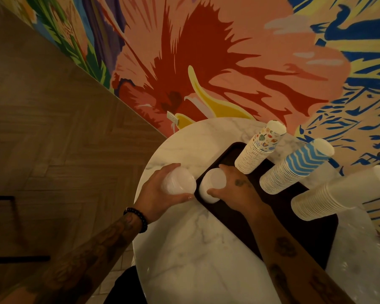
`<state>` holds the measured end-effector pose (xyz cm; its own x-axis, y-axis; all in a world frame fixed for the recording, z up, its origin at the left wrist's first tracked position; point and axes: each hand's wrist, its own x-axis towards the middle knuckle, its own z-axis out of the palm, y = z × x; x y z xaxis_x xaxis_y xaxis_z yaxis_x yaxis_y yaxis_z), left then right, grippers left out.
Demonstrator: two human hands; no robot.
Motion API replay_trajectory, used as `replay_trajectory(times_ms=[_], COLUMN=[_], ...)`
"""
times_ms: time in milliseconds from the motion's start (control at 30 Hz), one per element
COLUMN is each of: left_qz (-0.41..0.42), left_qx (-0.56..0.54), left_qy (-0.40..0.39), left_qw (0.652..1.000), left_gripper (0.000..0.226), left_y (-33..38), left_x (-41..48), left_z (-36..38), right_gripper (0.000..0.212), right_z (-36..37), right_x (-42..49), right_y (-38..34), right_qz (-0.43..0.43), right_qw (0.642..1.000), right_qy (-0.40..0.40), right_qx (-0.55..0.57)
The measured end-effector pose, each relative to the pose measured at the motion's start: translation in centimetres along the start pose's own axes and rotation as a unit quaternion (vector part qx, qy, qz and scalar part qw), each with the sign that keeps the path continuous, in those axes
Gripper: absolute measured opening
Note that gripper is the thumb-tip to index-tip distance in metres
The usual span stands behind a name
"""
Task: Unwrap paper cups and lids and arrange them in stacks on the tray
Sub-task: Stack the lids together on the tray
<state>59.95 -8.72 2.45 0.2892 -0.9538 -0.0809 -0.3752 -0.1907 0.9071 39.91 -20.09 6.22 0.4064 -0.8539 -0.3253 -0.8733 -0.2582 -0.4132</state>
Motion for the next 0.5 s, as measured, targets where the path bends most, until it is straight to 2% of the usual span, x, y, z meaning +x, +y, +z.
replay_trajectory(times_ms=[233, 367, 433, 500], left_qz=[0.010, 0.015, 0.021, 0.025], left_qx=[0.014, 0.004, 0.003, 0.002], left_qy=[-0.004, -0.005, -0.008, -0.012], left_qw=[1.000, 1.000, 1.000, 1.000], left_gripper=[0.087, 0.088, 0.086, 0.085], left_y=[0.5, 0.7, 0.8, 1.0], left_x=[0.0, -0.1, -0.1, 0.0], left_z=[0.3, 0.6, 0.8, 0.9], right_gripper=[0.097, 0.077, 0.068, 0.070], right_z=[-0.8, -1.9, -2.2, -2.2], right_x=[-0.6, -1.4, -1.9, -2.3], right_y=[-0.2, -1.6, -2.7, -3.7], right_qz=[-0.017, -0.066, -0.072, -0.076], right_qw=[1.000, 0.984, 0.976, 0.981], right_qy=[0.009, 0.096, 0.078, 0.025], right_qx=[0.013, 0.133, 0.188, 0.176])
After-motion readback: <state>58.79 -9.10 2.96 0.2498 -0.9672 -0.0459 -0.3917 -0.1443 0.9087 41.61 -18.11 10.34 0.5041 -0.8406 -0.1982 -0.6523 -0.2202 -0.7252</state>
